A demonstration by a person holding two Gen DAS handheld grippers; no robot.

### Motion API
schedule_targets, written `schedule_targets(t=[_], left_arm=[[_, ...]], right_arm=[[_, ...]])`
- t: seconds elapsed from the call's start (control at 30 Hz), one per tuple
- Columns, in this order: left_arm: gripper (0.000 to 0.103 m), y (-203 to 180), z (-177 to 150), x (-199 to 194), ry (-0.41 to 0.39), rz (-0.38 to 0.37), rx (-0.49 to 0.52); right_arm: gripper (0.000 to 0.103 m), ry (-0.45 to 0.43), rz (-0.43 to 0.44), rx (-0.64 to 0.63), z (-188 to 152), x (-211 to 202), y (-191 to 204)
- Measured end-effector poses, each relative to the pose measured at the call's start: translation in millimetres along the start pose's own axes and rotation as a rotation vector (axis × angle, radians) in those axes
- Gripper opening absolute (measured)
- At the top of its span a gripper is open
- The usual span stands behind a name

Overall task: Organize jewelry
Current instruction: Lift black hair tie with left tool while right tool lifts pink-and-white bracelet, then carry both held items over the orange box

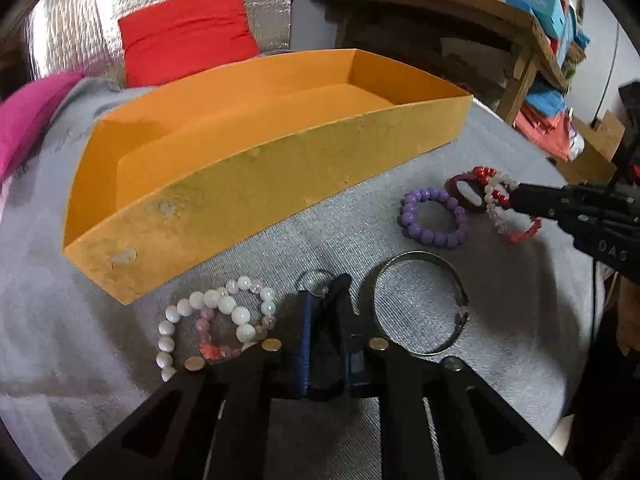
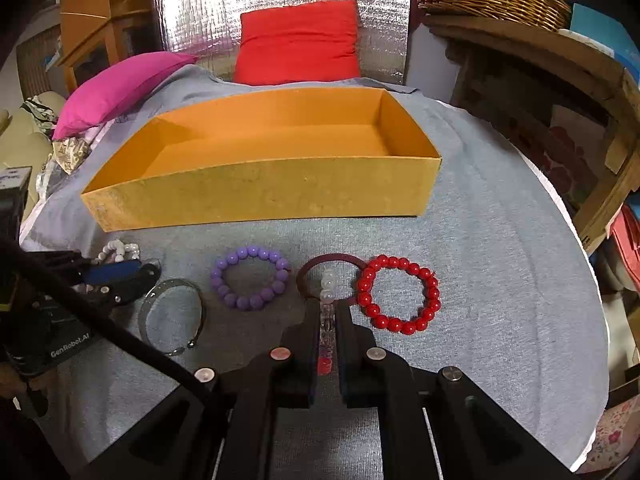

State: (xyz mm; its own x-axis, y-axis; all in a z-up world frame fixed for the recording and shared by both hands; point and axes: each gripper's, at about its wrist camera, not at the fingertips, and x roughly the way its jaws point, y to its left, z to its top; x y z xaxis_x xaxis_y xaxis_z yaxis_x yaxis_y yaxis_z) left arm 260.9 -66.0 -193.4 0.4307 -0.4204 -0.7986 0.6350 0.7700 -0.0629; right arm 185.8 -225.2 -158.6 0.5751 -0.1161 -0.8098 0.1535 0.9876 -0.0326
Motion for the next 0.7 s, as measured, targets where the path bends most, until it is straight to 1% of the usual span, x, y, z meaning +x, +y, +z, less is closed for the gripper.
schedule_targets(t=[0.1,0.23,0.27,0.33,0.43,0.5,0.63,0.7], left_arm=[[0.010,7,-2,-7,-0.005,-0.011,-0.034],[0.009,13,-6,-20,-0.034,-0.034,-0.053],[0.008,14,-7,-23,-0.043,-0.043,-0.058],[0.008,17,-8,-31,-0.065,-0.044,-0.066],[0.008,21,-7,-42,-0.104,-0.047,-0.092],[0.008,23,-4,-48,-0.129,-0.048,-0.089],[0.008,27,-5,-49,-0.106,-0.067,-0.083],[0.008,28,-8,-48,-0.079,-0.066,-0.074]], right_arm=[[0.008,-0.003,0.021,0.013,1,0,-2],[0.008,-0.010,0.079,0.035,3,-1,-4],[0.008,-0.009,0.103,0.049,4,-1,-5],[0.008,-0.005,0.192,0.114,6,-2,-14],[0.008,-0.018,0.251,0.167,7,-4,-22],[0.008,-0.034,0.295,0.197,8,-6,-25],[0.008,-0.040,0.347,0.229,8,-6,-28],[0.008,-0.031,0.347,0.236,8,-5,-28]])
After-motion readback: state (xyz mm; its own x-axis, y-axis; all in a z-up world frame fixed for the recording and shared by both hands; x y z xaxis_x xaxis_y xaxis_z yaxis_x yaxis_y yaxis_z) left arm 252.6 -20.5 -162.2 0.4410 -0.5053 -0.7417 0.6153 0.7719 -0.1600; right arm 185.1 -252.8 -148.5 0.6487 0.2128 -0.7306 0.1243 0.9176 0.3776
